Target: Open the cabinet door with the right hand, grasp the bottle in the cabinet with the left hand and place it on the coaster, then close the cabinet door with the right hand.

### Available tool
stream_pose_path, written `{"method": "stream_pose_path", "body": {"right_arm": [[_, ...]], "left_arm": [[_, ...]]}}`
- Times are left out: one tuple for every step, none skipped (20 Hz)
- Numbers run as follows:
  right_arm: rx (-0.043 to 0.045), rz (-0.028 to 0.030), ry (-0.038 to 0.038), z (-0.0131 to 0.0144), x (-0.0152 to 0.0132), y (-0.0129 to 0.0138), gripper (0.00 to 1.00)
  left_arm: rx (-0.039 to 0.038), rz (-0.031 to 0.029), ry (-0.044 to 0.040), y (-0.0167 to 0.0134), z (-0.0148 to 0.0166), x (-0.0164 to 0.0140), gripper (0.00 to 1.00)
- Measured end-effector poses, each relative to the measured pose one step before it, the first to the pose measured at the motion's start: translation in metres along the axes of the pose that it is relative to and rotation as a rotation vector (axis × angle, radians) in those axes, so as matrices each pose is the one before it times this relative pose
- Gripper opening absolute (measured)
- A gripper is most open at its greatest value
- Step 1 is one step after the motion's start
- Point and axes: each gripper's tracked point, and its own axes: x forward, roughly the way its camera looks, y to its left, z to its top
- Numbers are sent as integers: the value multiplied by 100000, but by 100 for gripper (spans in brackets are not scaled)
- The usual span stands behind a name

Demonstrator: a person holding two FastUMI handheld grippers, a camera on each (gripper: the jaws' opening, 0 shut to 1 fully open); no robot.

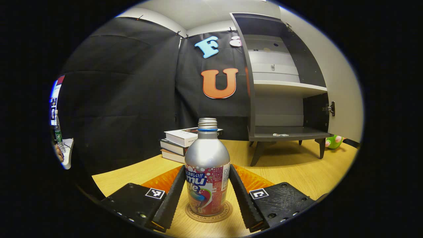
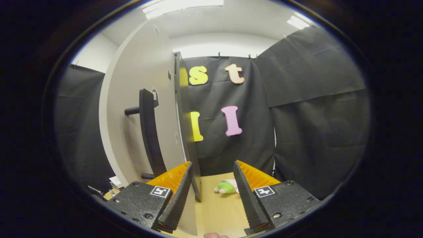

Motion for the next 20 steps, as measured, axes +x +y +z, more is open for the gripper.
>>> {"method": "stream_pose_path", "body": {"right_arm": [[258,25,59,-18,-23,32,77],[268,-8,-33,46,21,-54,78],[363,121,-454,194,-76,-7,78],[189,133,-363,91,62,63,78],[73,190,-415,157,-32,34,78],[-24,228,-386,143,0,60,78],[-135,140,-187,115,25,38,78],[-251,5,-63,5,51,-24,77],[-287,-18,32,10,-37,-13,77],[-94,-62,28,58,-14,-27,77],[-155,22,50,-14,-2,36,77],[2,-32,-98,18,15,-35,77],[-49,5,10,15,10,12,78],[18,75,-79,-15,4,-27,78],[42,45,-5,5,-21,21,78],[246,43,-58,-35,60,7,77],[238,155,-109,2,-28,51,78],[304,156,-215,-35,49,-13,78],[306,76,-352,18,-62,15,77],[142,46,-398,25,-8,-58,78]], "left_arm": [[-129,26,115,69,2,-145,78],[-606,16,56,34,-87,-115,78],[-848,206,-11,51,-86,-165,78],[-142,132,-39,71,-1,-143,77],[-150,-68,-151,-26,7,-93,78],[520,-87,126,-119,-64,-121,78],[458,-310,63,19,-45,26,78],[4,-937,296,-240,-79,58,79],[-272,-762,779,-215,-130,-7,80],[139,84,492,26,-130,-7,81],[231,188,438,151,-121,6,81],[-255,-228,290,72,4,-74,82],[-96,-174,-21,20,48,-171,82],[87,22,-374,28,228,10,86],[26,259,-673,151,519,-256,87],[-178,25,-1244,99,801,-345,90],[-206,63,-1516,231,1149,-409,92],[-78,186,-2064,303,1538,-586,94],[-356,1884,-3821,500,2094,-697,94],[-1183,767,-4900,357,2731,-662,94]]}}
